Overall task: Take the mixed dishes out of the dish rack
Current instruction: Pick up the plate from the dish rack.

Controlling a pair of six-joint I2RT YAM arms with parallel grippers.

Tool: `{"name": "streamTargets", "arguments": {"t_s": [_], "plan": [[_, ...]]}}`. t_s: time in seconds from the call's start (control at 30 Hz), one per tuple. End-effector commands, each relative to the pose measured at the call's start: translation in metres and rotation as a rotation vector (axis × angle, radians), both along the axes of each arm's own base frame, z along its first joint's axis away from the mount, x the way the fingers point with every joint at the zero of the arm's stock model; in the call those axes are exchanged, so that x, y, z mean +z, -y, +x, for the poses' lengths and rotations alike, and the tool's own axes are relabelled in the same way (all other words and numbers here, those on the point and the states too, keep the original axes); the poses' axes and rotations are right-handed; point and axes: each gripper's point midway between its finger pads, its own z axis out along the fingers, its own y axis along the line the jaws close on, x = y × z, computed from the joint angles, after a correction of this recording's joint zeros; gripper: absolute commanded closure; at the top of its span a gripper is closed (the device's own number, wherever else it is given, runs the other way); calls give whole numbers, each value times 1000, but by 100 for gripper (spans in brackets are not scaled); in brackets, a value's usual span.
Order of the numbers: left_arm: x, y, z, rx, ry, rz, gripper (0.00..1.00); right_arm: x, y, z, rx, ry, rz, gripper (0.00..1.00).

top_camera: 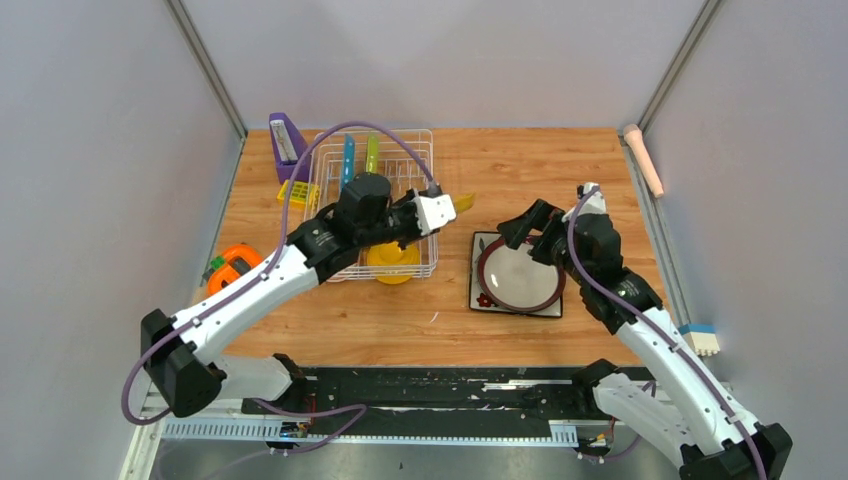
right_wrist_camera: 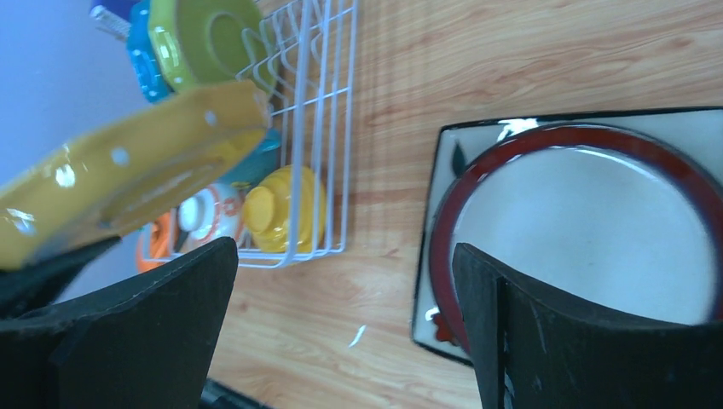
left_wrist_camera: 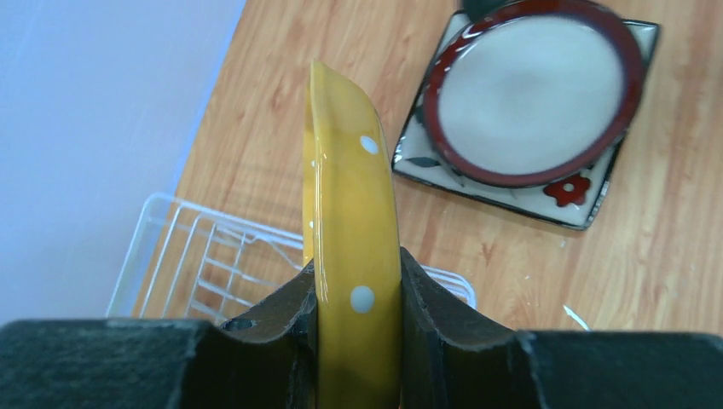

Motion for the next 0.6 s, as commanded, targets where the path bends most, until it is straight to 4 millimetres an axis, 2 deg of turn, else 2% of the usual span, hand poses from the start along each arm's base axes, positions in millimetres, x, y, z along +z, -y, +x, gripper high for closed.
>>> {"name": "streamTargets", "arguments": {"t_s": [0.0, 0.23, 0.37, 0.57], "plan": [[106, 7, -38, -234, 372, -162, 100, 39, -28, -12, 118, -79, 172, 0], [59, 8, -102, -550, 319, -16, 100, 68, -44, -20, 180, -170, 248, 0], [57, 8, -118, -613, 393, -9, 100, 72, -59, -33, 285, -248, 272, 0], [48, 8, -129, -658, 455, 22, 100, 52, -75, -49, 384, -399, 310, 0]]}}
